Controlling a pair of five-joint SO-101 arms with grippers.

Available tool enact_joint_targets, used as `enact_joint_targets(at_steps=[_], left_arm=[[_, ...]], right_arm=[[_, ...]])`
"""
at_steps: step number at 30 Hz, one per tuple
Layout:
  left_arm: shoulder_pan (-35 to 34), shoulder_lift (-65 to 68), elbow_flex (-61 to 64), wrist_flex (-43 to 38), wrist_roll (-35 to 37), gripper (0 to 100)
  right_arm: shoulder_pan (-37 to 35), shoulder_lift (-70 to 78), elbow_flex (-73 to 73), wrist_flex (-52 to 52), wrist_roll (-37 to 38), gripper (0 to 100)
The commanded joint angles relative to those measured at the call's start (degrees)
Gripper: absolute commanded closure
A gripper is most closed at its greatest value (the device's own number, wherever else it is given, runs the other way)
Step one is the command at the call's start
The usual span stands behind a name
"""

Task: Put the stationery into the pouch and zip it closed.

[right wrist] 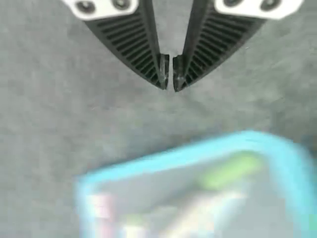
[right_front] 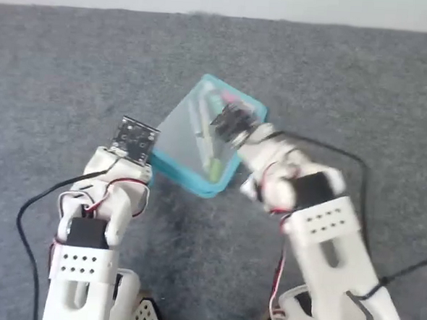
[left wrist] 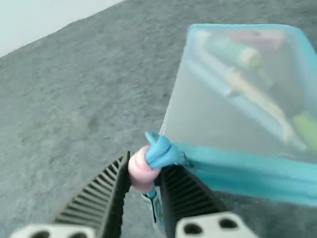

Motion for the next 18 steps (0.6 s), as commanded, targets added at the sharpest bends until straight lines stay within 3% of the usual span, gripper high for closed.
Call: enact_joint_targets(at_steps=[1,5,8,11,18], left_arm=[[5.5,0.1,-1.8,0.9,0.0,99],[14.9,0.3,-0.5,0.7,1.5,99],[20.0,0.2,0.6,0.5,6.3,93],[19.8,-0.1,0.5,0.5,10.9,83],[11.0,-0.2,0.4,0.6,6.2,72]], right_arm=[[-8.7,-1.1,4.6,-4.3,0.3,91.6],[-8.4,-0.5,7.6,-8.7,0.2,79.3],[-7.8,-0.5,9.1,-10.4,0.1,76.4],[-7.8,-0.5,10.5,-11.1,0.1,76.4],[-7.7,-0.5,10.6,-11.1,0.2,76.4]])
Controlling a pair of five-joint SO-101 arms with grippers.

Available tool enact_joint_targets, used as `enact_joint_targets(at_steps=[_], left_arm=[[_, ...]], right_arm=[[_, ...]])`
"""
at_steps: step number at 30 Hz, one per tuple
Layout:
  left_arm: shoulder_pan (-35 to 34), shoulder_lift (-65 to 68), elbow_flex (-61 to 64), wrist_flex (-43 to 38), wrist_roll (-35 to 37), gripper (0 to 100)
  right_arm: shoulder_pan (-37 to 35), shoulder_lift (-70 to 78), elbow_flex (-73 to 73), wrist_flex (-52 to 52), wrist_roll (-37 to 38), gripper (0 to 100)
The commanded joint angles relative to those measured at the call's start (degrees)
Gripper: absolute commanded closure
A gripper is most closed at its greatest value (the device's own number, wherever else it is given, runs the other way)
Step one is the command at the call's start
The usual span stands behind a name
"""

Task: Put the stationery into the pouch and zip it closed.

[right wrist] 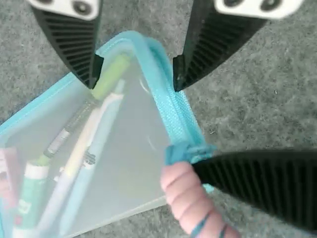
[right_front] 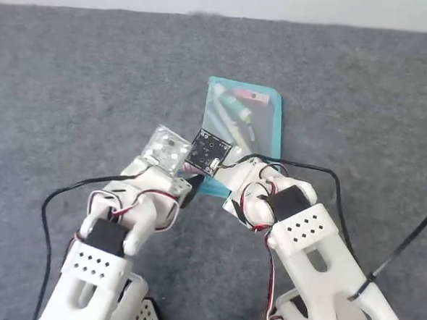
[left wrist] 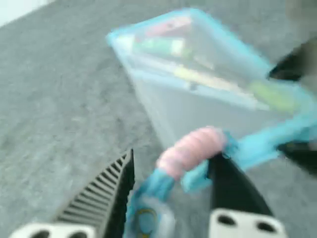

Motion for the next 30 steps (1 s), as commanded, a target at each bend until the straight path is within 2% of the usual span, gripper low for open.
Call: enact_joint_targets(at_steps=[1,5,10,12,17,22,24,27,28,30], left_arm=[[-5.0,-0.4,-1.4,-0.1,-2.3,71],[-8.4,-0.4,-2.3,-0.2,-2.4,71],[-21.3,-0.4,-5.1,-0.6,0.5,71],[-24.1,-0.4,-5.0,-2.1,0.7,71],[-24.8,-0.4,-4.2,-3.0,1.4,71],[-24.6,-0.4,-2.9,-6.2,7.2,65],[-24.9,-0.4,-1.3,-9.6,8.1,64],[-24.4,-0.4,1.6,-14.2,8.3,64],[-24.4,-0.4,2.2,-14.9,8.3,64],[-24.4,-0.4,2.2,-15.0,8.4,64]], right_arm=[[0.3,-0.5,-0.4,-1.1,0.2,76.4],[0.3,-0.5,-0.4,-1.1,0.3,76.4],[0.3,-0.5,-0.4,-1.1,0.4,76.4],[0.3,-0.5,-0.4,-1.1,0.4,76.4],[0.3,-0.5,-0.4,-1.1,0.3,76.4],[0.3,-0.7,-0.4,-1.0,-0.3,76.8],[0.4,-1.1,-0.4,-1.0,-2.5,81.3],[0.4,-1.2,-0.4,-1.6,-3.9,98.1],[0.4,-1.2,-0.4,-1.9,-3.9,99.8],[2.0,-1.2,-0.5,-2.3,-4.6,96.2]])
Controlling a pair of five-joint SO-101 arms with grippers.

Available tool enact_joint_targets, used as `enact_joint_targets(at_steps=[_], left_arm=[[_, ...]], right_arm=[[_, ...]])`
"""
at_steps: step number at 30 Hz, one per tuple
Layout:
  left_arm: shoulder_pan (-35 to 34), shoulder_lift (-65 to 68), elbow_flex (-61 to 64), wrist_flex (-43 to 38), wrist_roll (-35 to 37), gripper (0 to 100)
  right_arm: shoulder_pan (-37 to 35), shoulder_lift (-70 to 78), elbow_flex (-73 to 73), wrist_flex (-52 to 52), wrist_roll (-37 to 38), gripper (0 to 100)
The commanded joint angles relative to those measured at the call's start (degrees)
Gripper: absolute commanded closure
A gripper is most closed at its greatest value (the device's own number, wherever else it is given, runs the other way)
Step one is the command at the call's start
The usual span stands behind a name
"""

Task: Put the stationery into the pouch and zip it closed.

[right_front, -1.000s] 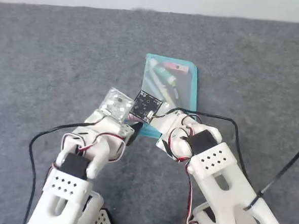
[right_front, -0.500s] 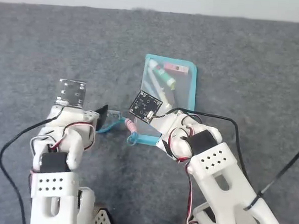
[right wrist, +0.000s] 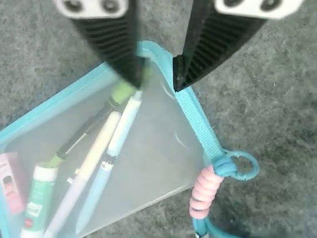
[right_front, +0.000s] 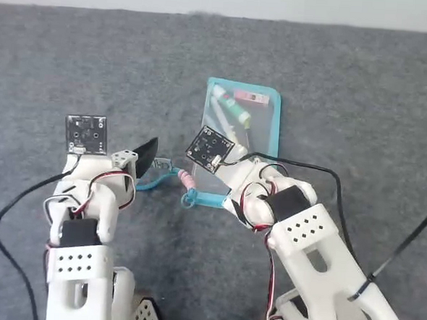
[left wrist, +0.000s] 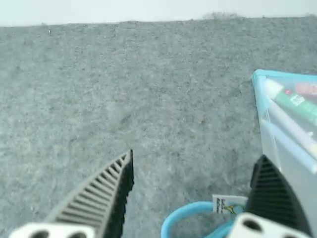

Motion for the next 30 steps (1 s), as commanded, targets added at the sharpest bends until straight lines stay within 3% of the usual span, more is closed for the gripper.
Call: enact_joint_targets(at_steps=[1,3,8,15,20,30], left_arm=[[0.0,-0.4,-0.4,-3.1,1.8,64],[0.0,-1.6,-0.4,-2.7,3.6,64],[0.2,-15.6,-1.0,7.8,4.5,64],[6.9,-39.2,7.3,17.8,4.0,64],[7.2,-35.9,8.7,16.3,3.6,64],[7.2,-37.9,18.4,3.8,3.3,64]], right_arm=[[3.1,-1.2,-0.9,-1.8,-3.4,97.2],[6.4,-1.7,-1.8,-2.7,-6.2,99.4],[13.8,-9.3,-1.5,-2.8,-10.2,99.2],[15.0,-20.6,6.8,-3.2,-9.9,99.2],[16.5,-25.1,15.4,-3.5,-9.8,99.2],[21.8,-34.8,31.9,-12.7,-9.8,99.2]])
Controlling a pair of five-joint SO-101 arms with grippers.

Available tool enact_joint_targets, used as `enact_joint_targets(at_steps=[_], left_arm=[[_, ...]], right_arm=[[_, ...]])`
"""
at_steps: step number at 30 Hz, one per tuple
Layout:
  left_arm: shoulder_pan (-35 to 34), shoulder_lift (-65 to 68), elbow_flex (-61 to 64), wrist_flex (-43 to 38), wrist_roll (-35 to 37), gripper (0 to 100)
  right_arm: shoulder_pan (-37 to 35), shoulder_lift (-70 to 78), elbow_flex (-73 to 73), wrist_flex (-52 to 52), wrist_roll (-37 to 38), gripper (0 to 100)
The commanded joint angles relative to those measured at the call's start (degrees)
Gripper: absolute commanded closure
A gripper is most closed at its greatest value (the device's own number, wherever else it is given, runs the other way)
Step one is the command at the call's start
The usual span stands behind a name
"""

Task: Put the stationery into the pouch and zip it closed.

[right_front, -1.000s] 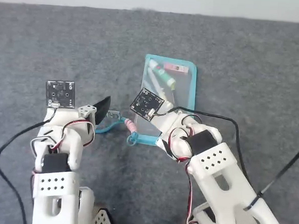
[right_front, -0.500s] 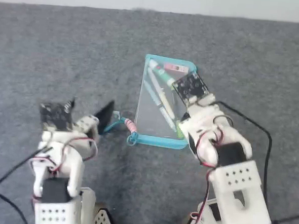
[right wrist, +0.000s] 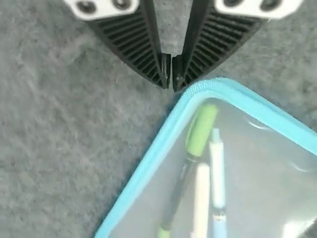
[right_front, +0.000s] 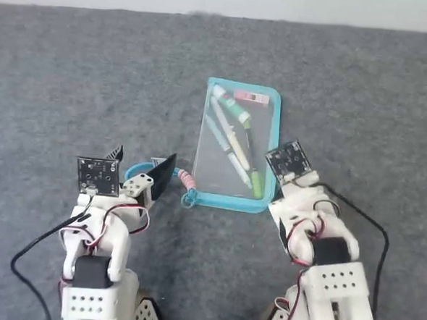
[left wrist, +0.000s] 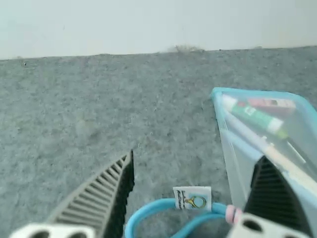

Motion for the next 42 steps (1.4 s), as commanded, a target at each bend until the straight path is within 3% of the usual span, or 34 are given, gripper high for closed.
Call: enact_joint_targets(at_steps=[1,9,16,23,28,33,36,42], left_arm=[[0.3,-1.7,1.0,-6.2,0.0,64],[-0.2,-1.7,1.7,-9.4,0.0,64],[0.3,-1.7,1.7,-4.1,0.2,64],[-0.3,-1.7,1.7,-4.7,0.0,64],[-0.3,-1.7,1.7,7.7,0.0,64],[-0.2,-1.8,1.7,29.7,-0.1,64],[0.1,-1.5,1.7,26.7,0.2,64],[-0.1,-1.5,1.7,28.7,0.2,64]], right_arm=[[1.5,-6.7,4.1,-2.9,-0.5,99.2],[4.5,-21.1,8.4,0.9,-0.5,99.2],[8.6,-37.5,19.3,2.7,-0.6,99.2],[13.7,-36.4,19.3,5.6,-0.6,99.2],[19.5,-36.5,19.3,13.9,-0.6,99.2],[22.8,-36.8,19.3,28.4,-0.9,99.2],[22.6,-37.1,19.3,27.9,-0.8,99.2],[22.5,-37.3,19.3,28.3,-0.7,99.2]])
